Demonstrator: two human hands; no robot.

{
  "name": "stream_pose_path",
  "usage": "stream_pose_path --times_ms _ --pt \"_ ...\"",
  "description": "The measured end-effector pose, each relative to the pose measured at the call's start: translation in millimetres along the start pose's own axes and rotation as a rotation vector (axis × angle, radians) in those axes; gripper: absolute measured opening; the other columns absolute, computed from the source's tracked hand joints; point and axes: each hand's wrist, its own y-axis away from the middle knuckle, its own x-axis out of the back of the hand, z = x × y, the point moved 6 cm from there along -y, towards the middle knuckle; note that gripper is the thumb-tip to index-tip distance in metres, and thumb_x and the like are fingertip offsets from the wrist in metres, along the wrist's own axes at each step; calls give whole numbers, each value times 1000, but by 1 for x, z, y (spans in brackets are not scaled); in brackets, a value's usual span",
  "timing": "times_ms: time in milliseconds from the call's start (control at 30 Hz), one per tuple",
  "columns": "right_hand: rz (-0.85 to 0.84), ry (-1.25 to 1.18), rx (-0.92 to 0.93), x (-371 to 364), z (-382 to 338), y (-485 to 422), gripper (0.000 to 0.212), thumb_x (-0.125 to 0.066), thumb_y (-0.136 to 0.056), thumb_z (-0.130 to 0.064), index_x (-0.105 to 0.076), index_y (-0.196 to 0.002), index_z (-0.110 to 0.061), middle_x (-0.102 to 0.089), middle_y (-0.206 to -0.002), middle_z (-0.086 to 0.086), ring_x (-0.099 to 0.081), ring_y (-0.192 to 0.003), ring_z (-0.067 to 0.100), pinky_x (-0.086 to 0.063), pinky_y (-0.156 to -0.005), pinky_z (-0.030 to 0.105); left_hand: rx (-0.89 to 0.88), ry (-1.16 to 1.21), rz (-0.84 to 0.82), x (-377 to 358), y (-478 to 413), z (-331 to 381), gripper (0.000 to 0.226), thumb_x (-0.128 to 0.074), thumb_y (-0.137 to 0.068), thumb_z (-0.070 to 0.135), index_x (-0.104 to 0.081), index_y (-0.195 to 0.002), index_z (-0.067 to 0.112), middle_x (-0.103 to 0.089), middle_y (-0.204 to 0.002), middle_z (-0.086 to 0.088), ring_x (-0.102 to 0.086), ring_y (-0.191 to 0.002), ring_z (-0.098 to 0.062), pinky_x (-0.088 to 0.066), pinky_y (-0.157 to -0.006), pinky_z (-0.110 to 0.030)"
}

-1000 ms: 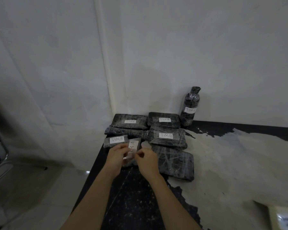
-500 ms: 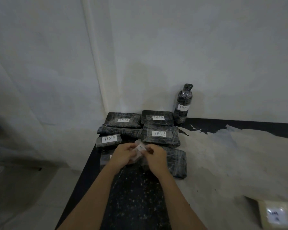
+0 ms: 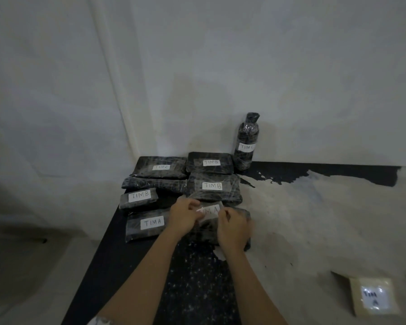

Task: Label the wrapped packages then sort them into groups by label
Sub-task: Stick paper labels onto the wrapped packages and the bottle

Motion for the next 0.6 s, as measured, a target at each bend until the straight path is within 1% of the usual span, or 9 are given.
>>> stream_pose_path --times_ms 67,100,133,200,300,367,433,567,600 --pt "74 164 -122 2 13 2 20 -53 -90 -30 -71 -89 -21 -49 -129 6 -37 -121 31 -28 -99 43 46 8 62 -7 0 -4 18 -74 -77 16 -66 -91 10 -61 -88 -1 -57 -81 -12 -44 -68 -19" --pt "58 161 -176 0 18 2 20 -54 -90 -32 -72 -90 -23 -41 -138 6 -32 -126 33 -25 -102 45 72 8 81 -10 1 -7 11 -75 -77 16 -65 -81 12 -61 -82 -1 -56 -77 -12 -42 -66 -19" --pt "35 130 -211 -2 21 2 20 -54 -91 -32 -72 -92 -22 -35 -143 7 -31 -128 33 -23 -104 47 93 15 92 -14 1 -10 12 -74 -77 15 -63 -72 12 -62 -78 -3 -57 -75 -14 -41 -65 -21" --pt "7 69 -217 -6 21 1 19 -54 -91 -28 -72 -94 -19 -31 -146 6 -32 -130 32 -23 -107 46 124 38 107 -17 0 -17 18 -71 -79 14 -61 -65 12 -62 -73 -6 -57 -72 -17 -41 -66 -25" --pt "-46 10 -168 -15 14 0 20 -56 -90 -24 -72 -98 -15 -33 -146 4 -36 -130 28 -29 -109 42 154 64 167 -8 -1 -25 15 -66 -84 16 -66 -71 7 -61 -69 -4 -56 -71 -17 -39 -60 -25" --pt "-89 0 -142 -23 9 3 18 -59 -89 -24 -72 -96 -15 -33 -147 2 -35 -133 25 -29 -110 41 164 72 219 0 -1 -30 15 -64 -85 16 -69 -77 4 -62 -72 -6 -56 -72 -17 -39 -64 -26" --pt "-106 -1 -130 -28 4 5 13 -62 -87 -24 -72 -91 -16 -31 -148 1 -32 -135 23 -25 -111 42 159 74 251 6 -1 -34 15 -64 -85 15 -68 -76 4 -63 -75 -9 -56 -73 -18 -39 -68 -26" --pt "-84 -5 -120 -30 4 7 9 -64 -85 -23 -70 -86 -16 -33 -147 1 -30 -136 23 -23 -112 43 121 42 312 11 1 -36 13 -67 -83 14 -63 -72 8 -61 -75 -4 -53 -72 -14 -35 -60 -19" --pt "-74 -6 -115 -30 5 8 8 -64 -85 -21 -70 -85 -16 -34 -147 1 -30 -136 22 -23 -112 42 106 22 328 10 2 -36 15 -67 -83 14 -61 -71 9 -60 -74 -3 -53 -72 -14 -34 -61 -19"
